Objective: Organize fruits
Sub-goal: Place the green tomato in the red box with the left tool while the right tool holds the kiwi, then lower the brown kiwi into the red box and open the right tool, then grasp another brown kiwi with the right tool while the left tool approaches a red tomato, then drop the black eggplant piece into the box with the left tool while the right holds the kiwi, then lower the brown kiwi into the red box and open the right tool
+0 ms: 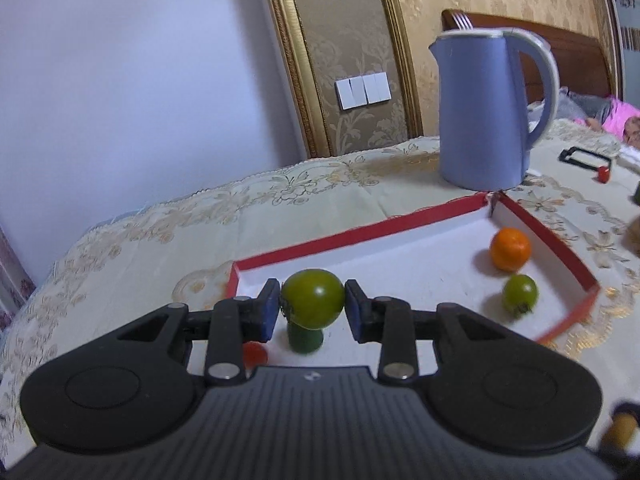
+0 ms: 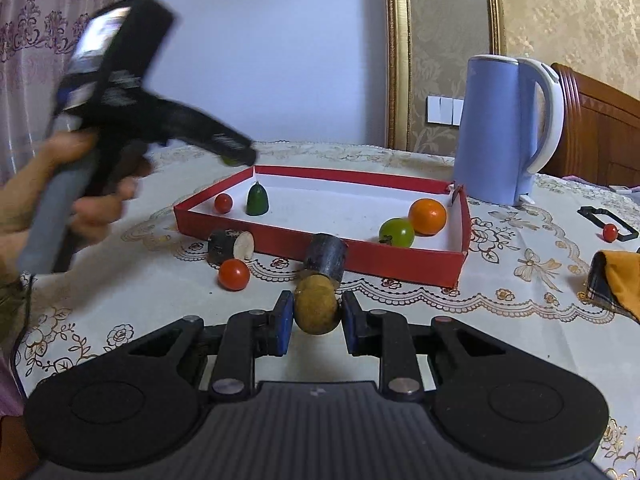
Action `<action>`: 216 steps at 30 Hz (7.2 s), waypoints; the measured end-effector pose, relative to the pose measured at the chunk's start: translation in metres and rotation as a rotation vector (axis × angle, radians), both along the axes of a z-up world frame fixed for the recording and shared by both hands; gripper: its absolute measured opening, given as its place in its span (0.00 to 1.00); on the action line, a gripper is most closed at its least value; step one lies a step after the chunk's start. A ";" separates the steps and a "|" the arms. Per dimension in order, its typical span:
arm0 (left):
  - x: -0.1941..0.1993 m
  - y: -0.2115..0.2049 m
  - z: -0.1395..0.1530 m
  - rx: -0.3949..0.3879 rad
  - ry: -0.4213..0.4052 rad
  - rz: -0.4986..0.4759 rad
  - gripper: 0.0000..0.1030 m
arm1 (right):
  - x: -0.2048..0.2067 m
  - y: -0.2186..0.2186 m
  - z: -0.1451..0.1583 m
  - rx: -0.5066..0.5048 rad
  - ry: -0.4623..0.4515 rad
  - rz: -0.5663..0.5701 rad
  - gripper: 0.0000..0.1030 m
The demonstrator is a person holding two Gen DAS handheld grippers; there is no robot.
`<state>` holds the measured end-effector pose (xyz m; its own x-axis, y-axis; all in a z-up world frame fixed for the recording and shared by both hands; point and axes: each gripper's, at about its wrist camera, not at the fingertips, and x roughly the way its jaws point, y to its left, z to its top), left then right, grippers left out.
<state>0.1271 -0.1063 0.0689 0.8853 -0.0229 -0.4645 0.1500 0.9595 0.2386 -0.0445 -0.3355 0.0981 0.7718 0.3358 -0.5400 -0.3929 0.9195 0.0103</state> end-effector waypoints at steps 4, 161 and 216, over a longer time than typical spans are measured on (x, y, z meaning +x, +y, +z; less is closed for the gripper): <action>0.026 -0.017 -0.011 0.034 0.025 0.014 0.32 | 0.001 -0.002 -0.001 0.005 -0.001 -0.003 0.24; -0.026 0.009 -0.021 -0.079 0.089 0.182 0.30 | 0.010 -0.002 -0.002 0.070 -0.006 -0.039 0.29; -0.026 0.043 -0.026 -0.070 0.056 0.284 0.76 | 0.010 0.000 0.013 0.102 -0.047 -0.018 0.29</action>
